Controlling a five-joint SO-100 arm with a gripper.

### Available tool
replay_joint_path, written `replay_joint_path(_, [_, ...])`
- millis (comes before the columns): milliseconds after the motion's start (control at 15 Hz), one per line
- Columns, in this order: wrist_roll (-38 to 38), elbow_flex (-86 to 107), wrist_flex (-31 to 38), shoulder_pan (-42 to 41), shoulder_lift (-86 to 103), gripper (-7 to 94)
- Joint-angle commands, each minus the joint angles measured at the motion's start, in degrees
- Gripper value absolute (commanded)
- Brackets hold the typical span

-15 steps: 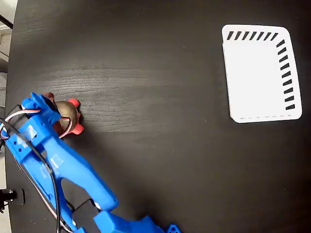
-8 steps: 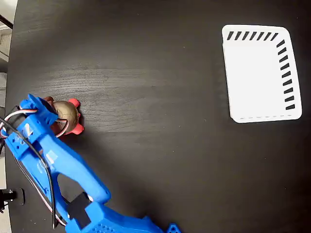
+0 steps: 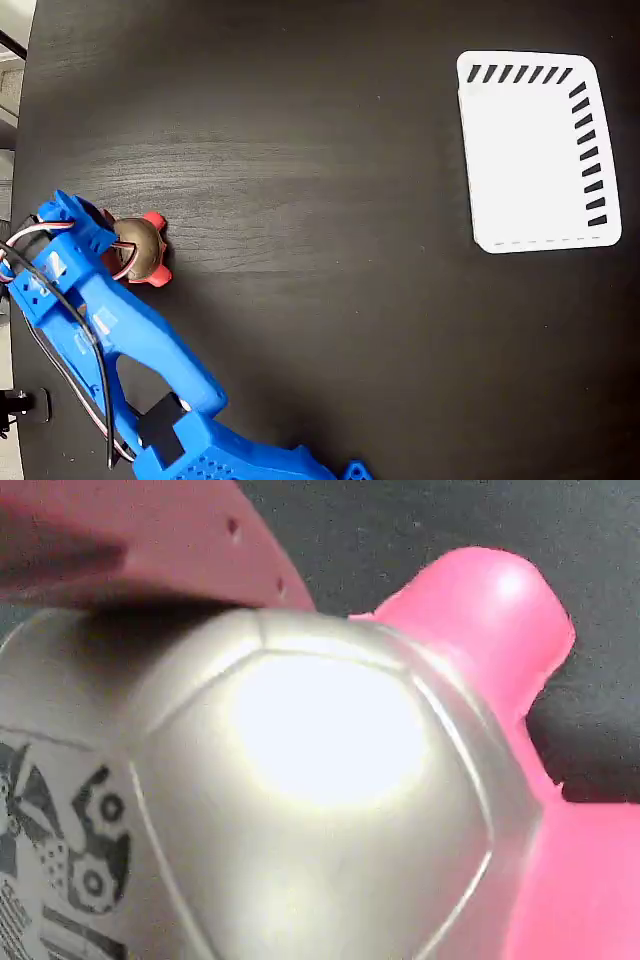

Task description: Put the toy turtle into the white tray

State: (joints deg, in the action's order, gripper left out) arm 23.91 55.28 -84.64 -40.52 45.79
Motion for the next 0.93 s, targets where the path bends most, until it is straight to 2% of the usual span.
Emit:
replay_joint_path(0, [1.85,-2.29,-2.81,-0.97,5.45,0])
replay_joint_path(200, [2.29,7.29,-5.54,0.35,19.69,0])
replay_joint_path(400, [0.18,19.16,-5.54,6.59,37.27,0])
replay_joint_path(667, [-8.17,29.71,-5.1,23.64,58.8,-1])
replay_joint_path(867, [-16.79,35.24,-2.29,39.2,61.96,-1])
